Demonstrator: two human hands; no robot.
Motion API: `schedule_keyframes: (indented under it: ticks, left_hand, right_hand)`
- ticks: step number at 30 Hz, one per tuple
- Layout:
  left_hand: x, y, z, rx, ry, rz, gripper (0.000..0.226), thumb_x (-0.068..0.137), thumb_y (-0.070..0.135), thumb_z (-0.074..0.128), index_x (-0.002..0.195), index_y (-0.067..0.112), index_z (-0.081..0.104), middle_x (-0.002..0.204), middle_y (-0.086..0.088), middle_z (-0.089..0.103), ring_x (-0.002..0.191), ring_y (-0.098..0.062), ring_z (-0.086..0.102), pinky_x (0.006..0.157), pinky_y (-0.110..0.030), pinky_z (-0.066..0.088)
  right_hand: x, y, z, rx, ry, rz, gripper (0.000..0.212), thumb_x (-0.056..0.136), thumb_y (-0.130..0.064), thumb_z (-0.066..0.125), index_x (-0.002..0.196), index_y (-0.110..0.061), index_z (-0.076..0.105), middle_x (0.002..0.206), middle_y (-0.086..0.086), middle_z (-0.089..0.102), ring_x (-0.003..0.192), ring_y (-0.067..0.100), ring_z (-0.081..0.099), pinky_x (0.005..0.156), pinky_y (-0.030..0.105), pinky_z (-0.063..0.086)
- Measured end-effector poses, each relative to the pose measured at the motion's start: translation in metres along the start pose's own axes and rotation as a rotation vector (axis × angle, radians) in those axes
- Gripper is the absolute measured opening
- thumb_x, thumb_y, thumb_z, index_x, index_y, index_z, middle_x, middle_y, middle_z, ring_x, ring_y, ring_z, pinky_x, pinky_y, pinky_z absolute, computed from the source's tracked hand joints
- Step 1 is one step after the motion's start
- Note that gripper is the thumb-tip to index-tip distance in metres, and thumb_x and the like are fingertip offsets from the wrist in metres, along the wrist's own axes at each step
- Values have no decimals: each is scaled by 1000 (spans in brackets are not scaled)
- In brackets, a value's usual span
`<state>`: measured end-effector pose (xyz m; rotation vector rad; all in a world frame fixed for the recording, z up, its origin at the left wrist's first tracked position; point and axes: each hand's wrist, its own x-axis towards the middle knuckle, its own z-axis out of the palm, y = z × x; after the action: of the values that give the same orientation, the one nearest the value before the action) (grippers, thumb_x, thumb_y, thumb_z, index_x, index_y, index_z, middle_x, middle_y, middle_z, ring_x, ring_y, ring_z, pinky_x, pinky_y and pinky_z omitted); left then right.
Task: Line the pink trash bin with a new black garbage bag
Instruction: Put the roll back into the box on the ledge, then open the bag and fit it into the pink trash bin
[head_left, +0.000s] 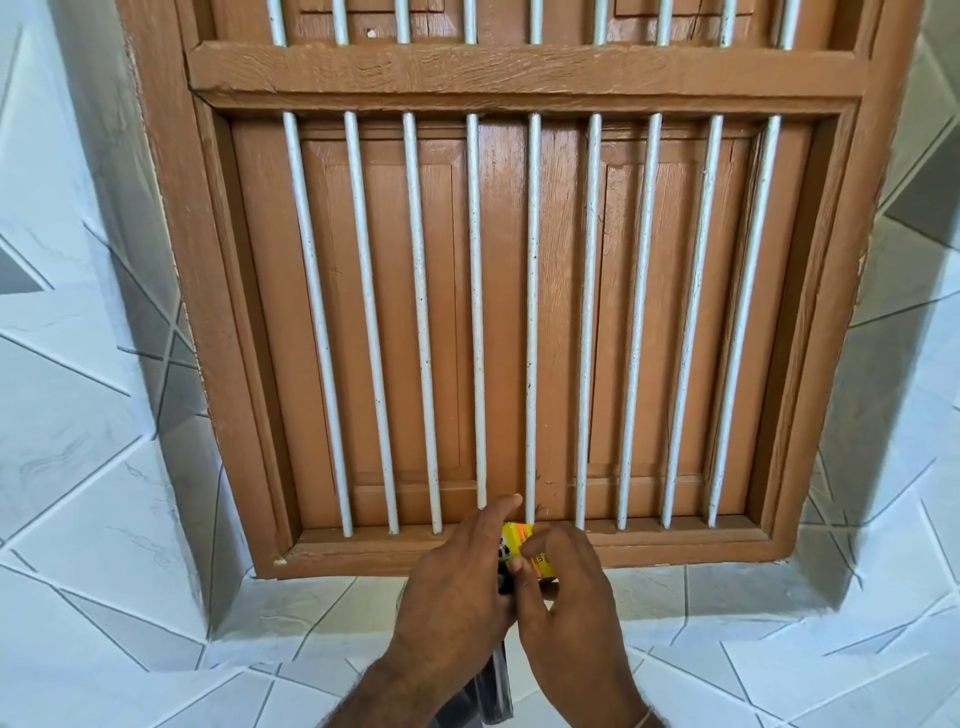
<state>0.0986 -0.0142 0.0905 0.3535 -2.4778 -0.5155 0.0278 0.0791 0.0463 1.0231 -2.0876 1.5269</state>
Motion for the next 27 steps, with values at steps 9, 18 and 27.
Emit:
schedule_keyframes:
  ticks: [9, 18, 27]
  left_hand:
    - [-6, -24, -15, -48, -43, -183, 64, 72, 55, 72, 129, 44, 44, 129, 21, 53, 109, -5, 56, 91, -24, 48]
    - [-3, -52, -38, -398, 161, -441, 20, 85, 36, 66, 104, 29, 63, 105, 12, 64, 101, -11, 59, 88, -21, 42]
    - [-4, -43, -52, -692, 523, -542, 7, 91, 28, 60, 89, 29, 67, 90, 16, 66, 88, -3, 60, 73, -10, 40]
  right_hand:
    - [23, 82, 5, 209, 305, 556, 14, 84, -18, 65, 74, -26, 60, 76, -2, 68, 75, 28, 67, 73, 53, 58]
    - [34, 135, -2, -152, 209, 586, 17, 87, -14, 62, 96, 0, 60, 93, 25, 69, 91, 44, 61, 77, 40, 45]
    - [-18, 38, 6, 173, -102, 304, 65, 71, -61, 68, 121, -22, 55, 117, -8, 63, 112, 12, 57, 95, 32, 48]
